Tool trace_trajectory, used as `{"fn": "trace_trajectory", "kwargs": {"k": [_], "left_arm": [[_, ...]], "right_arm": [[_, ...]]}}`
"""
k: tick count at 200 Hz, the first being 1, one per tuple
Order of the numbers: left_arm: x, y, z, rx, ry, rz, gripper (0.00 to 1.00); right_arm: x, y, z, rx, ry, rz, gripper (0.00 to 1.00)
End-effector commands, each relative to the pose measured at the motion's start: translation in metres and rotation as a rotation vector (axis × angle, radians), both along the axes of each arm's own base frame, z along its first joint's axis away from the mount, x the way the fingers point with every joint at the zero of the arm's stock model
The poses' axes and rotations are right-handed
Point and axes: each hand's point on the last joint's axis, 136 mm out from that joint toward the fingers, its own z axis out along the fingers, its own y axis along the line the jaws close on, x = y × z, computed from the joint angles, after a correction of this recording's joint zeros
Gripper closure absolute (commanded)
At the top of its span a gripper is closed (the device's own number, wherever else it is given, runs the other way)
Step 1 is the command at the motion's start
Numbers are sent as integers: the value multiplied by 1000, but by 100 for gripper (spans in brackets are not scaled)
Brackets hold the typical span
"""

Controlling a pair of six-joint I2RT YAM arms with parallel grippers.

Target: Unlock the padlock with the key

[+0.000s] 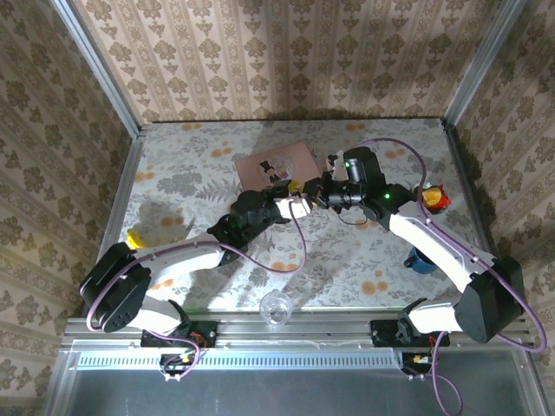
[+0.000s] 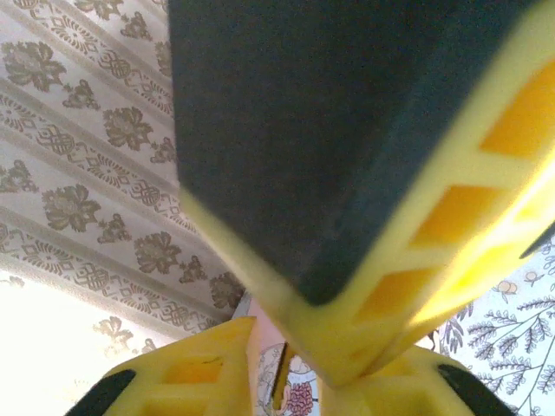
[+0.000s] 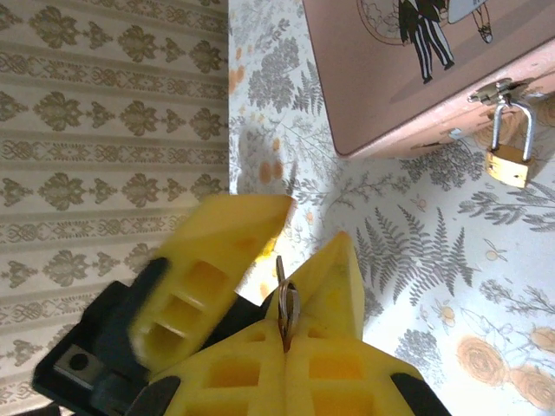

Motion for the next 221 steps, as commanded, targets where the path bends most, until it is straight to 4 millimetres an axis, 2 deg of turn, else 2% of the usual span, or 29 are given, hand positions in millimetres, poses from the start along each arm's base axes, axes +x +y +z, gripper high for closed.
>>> {"fn": "trace_trajectory", "kwargs": {"k": [1,20,56,87,122,146,182,201,221], "left_arm": [[-33,-16,27,-99,-4,-179,63],[-39,-12,32,-122,34,-218,49],[-51,-1,36,-153,103,-267,35],[-59,13,41,-217,174,-285,31],[-61,31,44,-283,270,-258,31],[-46,53,56,-429,389,-190,28],[-8,101,82,-764,663,-63,22],[2,112,83,-830,786,-5,16],[9,115,79,-835,868,66,6]], "right_arm": [[-6,2,18,15,-66,43,100],[-5,-3,21,12,-81,30,100],[-3,-11,24,8,-101,17,100],[-3,-17,28,2,-128,14,100],[-3,-21,32,-4,-163,17,100],[-4,-23,32,-18,-193,26,100],[-6,-27,30,-22,-226,30,100],[-7,-29,28,-25,-243,31,100],[-8,-32,28,-28,-267,30,100]]}}
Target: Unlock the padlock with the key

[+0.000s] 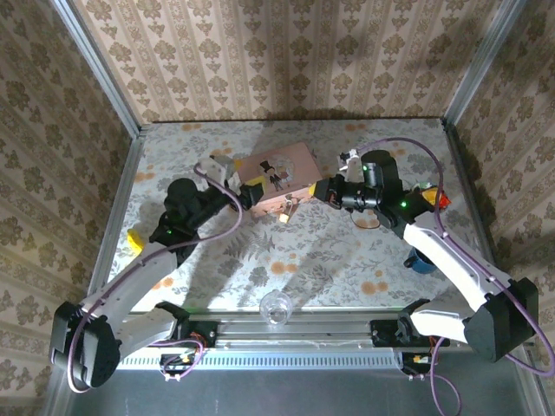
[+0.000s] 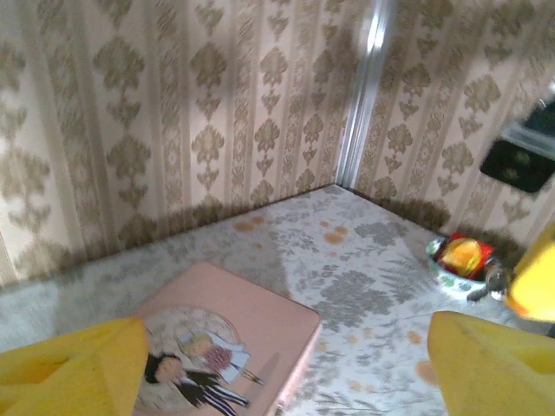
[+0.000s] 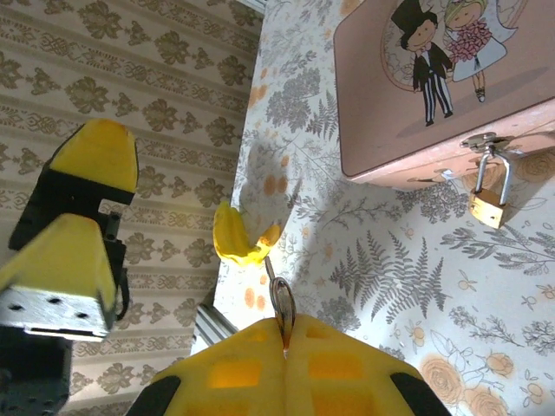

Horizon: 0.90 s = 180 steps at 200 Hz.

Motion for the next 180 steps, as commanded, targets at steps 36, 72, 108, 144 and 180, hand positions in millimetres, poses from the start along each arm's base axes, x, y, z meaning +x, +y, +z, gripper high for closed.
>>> {"fn": "trace_trajectory", "kwargs": {"k": [36,72,108,144,180], "left_arm": [[17,17,4,-234,361,56,0],[32,26,-15,-344,534,111,0],[27,-4,-4,-348,563,-40,1],[7,-44,5,-281,534,-218,9],[-19,-82,15,-244,504,-414,18]], "right_arm": [[-2,-10,8,18,-148,3,100],[-7,-14,9,51,-255,13,100],[-12,-16,11,62,-335,29,100],[-17,-9,25,122,-374,78,100],[-18,-5,39,191,-394,85,100]]}}
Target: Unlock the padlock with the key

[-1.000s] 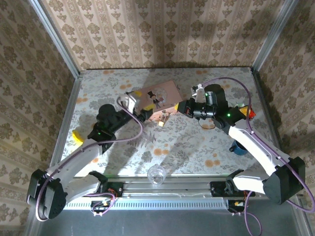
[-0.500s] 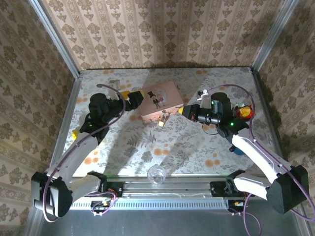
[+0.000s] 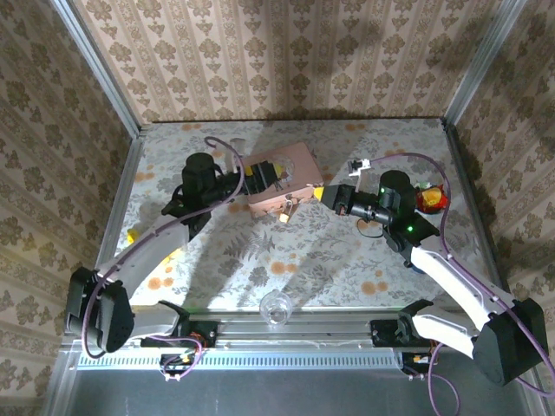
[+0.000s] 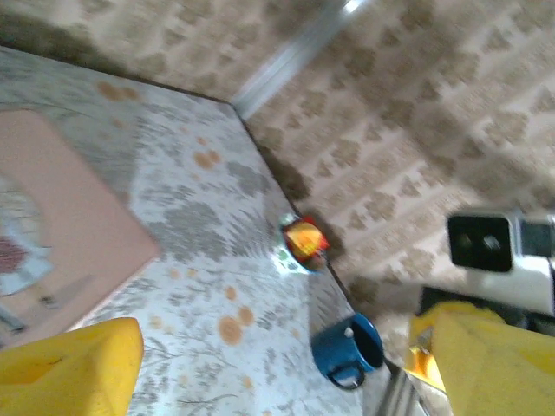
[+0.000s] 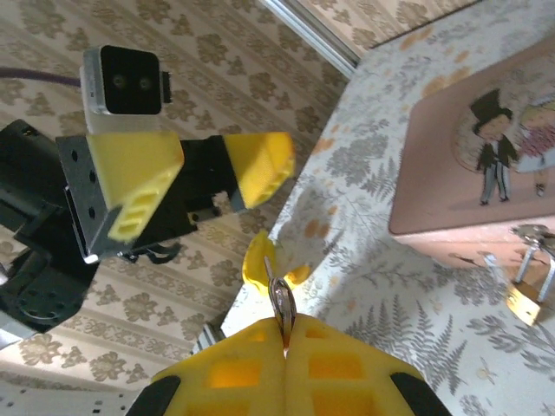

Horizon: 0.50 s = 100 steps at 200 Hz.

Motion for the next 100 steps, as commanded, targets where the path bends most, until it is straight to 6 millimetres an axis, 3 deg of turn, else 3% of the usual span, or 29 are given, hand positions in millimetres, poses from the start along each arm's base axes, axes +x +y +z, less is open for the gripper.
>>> {"fn": "trace_trajectory", "kwargs": {"k": [1,25,53,100], "left_arm": [[-23,-25,26,-50,-99,-163,18],[-29,-38,32,-92,-122,-213,21],[-32,-45,39,-121,-150,-250,36],[-44,-53,45,-128,-214,-303,49]], "right_arm": [[-5,3,19,70,-63,37,100],[-5,5,26,99,-68,46,100],[-5,6,30,116,-67,54,100],[-5,8,36,134,-70,60,100]]}}
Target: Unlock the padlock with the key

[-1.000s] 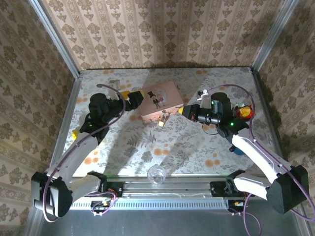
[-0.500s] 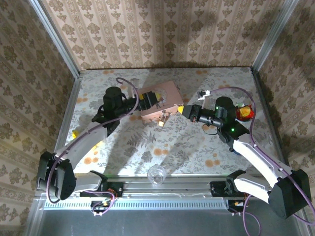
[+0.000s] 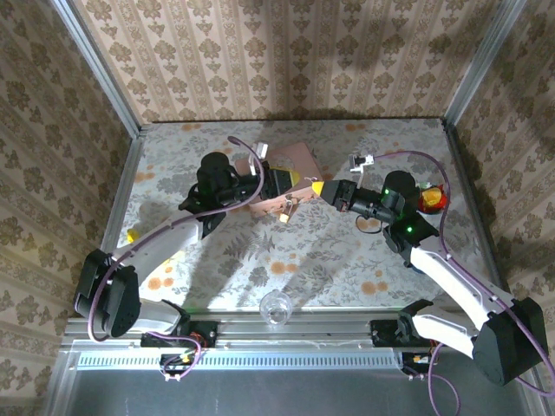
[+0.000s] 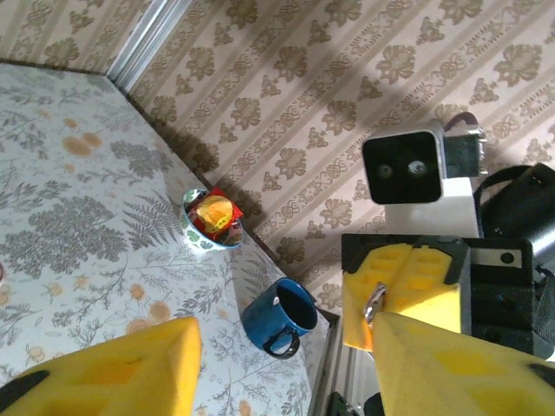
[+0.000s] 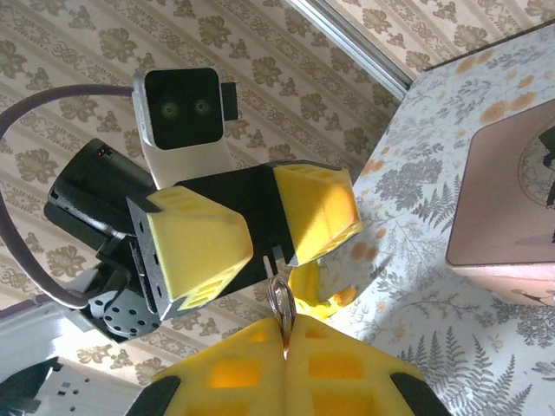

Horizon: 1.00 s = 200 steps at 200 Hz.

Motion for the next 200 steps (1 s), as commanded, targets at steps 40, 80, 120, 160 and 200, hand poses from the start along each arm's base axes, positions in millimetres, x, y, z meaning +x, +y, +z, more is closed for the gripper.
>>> {"fn": "trace_trajectory", "kwargs": {"k": [40,80,120,160,200], "left_arm": [[-20,-15,32,-64,-144,-106,52],[-18,-18,33,-74,-147,-112,60],[-18,-20,33,-84,-145,-122,72],[-18,-21,30,-85,-139,-129,79],[-19,-22,27,-81,-135,-136,83]], "right_arm": [[0,7,10,32,-19,33,100],[0,10,11,36,-19,43,100],[-1,13,11,38,-18,46,100],[0,15,12,41,-18,45,100],[2,15,11,42,-18,42,100]]}}
